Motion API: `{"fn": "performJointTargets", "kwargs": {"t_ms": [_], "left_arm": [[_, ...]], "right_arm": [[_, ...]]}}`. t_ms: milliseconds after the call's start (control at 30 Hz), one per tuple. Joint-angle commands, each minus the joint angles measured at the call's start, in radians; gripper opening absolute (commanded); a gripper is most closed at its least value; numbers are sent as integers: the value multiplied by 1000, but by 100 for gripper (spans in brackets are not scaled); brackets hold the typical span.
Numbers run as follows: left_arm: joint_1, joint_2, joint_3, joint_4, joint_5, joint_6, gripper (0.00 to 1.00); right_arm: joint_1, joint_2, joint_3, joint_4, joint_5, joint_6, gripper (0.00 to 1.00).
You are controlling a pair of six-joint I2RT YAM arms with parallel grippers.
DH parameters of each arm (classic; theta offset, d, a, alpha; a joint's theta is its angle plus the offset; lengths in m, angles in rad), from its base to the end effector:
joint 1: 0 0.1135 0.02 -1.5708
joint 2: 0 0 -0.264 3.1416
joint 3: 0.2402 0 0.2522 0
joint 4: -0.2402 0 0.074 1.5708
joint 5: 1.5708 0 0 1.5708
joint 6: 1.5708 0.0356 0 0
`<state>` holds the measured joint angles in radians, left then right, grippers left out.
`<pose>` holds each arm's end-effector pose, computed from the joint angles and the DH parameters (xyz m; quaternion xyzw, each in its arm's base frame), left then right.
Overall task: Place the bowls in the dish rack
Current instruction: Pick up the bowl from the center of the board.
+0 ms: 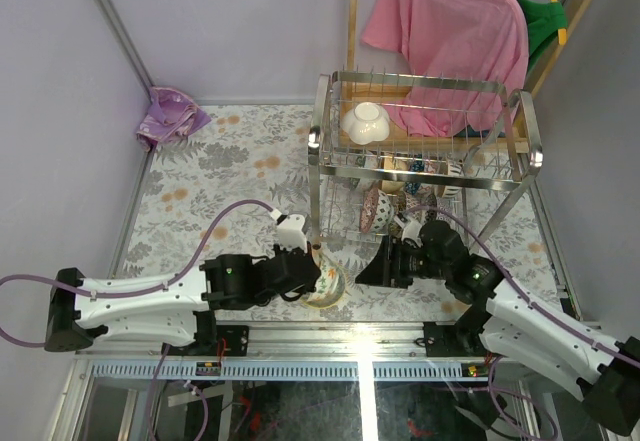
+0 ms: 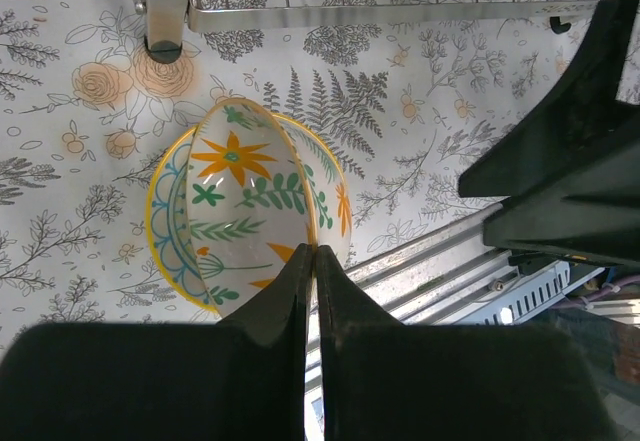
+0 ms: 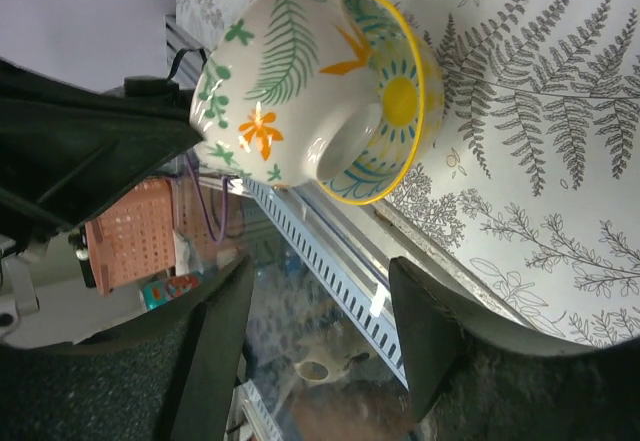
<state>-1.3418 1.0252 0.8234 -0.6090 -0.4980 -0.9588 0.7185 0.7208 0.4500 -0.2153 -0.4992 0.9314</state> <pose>0.0637 -0.1983 0.2725 0.0816 0.9010 -0.2347 0.3557 0.1144 0.1226 0.2308 -0.0386 0.8388 0.5109 0.1840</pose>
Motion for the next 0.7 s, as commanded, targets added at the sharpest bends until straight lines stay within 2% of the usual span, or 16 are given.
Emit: {"fn": "performJointTargets", "kwargs": {"t_ms": [0,100,233,300,433,633,667], "left_arm": [[-4,-22,-25,105,-45,-33,0],[-5,-24,-51,148,-33,-36,0],[-5,-15,-63,172,-29,-38,0],[-4,-16,-66,183,-31,-38,0],[-5,-13,-81,225,-27,-38,0],[-5,3,-97,273,-17,-40,0],[-5,4,-98,276,-17,-40,0]], "right_arm": [[42,3,-50,210,123,176,64],[42,6,-102,292,149,247,61],[44,47,-174,426,149,338,51],[43,62,-167,419,158,335,42],[44,103,-178,479,136,358,40],[53,148,-206,512,126,359,15],[54,152,-215,517,127,360,14]]}}
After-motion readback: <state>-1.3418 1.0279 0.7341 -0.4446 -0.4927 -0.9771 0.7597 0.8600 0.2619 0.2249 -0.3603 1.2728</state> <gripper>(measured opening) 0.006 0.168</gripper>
